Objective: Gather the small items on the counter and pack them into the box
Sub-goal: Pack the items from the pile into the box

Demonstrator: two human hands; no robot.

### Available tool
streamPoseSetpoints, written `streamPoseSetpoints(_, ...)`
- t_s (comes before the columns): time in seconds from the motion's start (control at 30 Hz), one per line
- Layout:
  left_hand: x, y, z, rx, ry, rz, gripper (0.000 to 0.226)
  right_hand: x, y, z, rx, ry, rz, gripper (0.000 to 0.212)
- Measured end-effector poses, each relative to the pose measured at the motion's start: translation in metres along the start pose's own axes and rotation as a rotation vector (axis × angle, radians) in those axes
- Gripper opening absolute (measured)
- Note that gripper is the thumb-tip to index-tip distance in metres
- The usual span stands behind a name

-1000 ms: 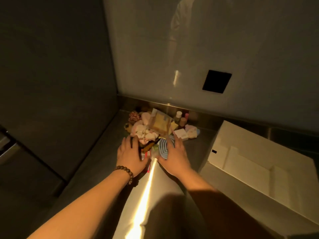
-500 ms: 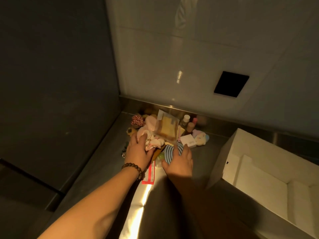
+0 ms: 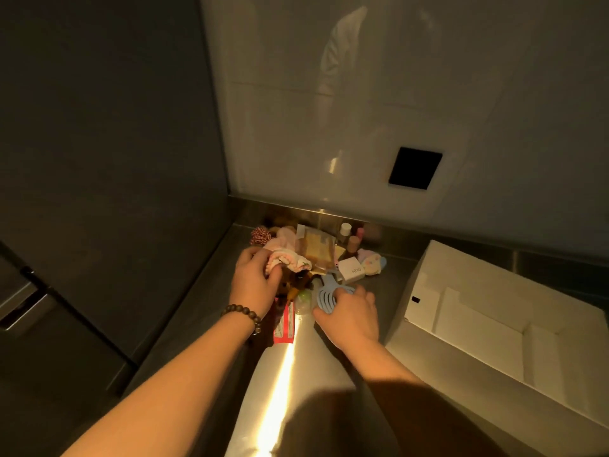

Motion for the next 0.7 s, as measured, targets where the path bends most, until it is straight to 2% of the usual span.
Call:
streamPoseSetpoints(0.2,-0.010,-0.040,0.014,-0.056,0.007,-0.053,0.026,-0.026,-0.011,0.038,-0.034,0.046,0.066,0.056)
streamPoseSetpoints(0.37,-0.013,-0.085,0.009,-0.105,0.022,-0.121,0.027,-0.044,-0.040,0.080,0.223,0.116,0.093,0.060)
streamPoseSetpoints(0.47,-0.014,-0.114,-0.002,-0.097,0.033,-0.161,0.026,-0.050,-0.054,0.112,0.271,0.102,0.162,0.064)
streamPoseSetpoints(0.7,-0.023,-0.181,-0.025,-0.161,0.038,-0.258,0.020,-0.048,-0.135,0.190,0.414,0.038,0.181,0.039)
Point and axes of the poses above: each hand's wrist, its own x-axis towards the middle knuckle, its own z-axis out of the back of the hand, y = z × x, the point moved 9 cm from there along x, towards the middle knuckle, and after that the axes turned 9 degrees about -y, right-handed, at the moved point
